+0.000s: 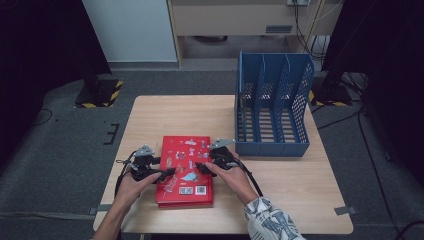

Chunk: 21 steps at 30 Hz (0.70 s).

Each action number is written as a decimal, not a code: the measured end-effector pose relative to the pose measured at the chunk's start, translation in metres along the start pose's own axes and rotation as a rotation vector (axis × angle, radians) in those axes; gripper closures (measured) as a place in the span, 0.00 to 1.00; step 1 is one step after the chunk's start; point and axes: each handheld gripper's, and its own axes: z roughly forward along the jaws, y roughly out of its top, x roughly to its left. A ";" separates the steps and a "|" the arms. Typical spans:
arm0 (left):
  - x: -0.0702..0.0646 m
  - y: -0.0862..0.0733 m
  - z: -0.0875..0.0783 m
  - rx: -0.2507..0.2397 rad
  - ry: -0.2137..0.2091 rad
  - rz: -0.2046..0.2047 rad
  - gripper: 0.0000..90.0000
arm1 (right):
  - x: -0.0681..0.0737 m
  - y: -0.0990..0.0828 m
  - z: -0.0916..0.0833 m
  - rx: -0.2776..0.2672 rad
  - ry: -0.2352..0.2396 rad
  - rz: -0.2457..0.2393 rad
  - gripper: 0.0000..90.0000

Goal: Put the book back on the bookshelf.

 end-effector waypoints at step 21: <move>-0.005 -0.002 0.013 0.089 -0.020 -0.008 0.35 | 0.000 0.008 -0.001 0.058 0.007 -0.036 0.17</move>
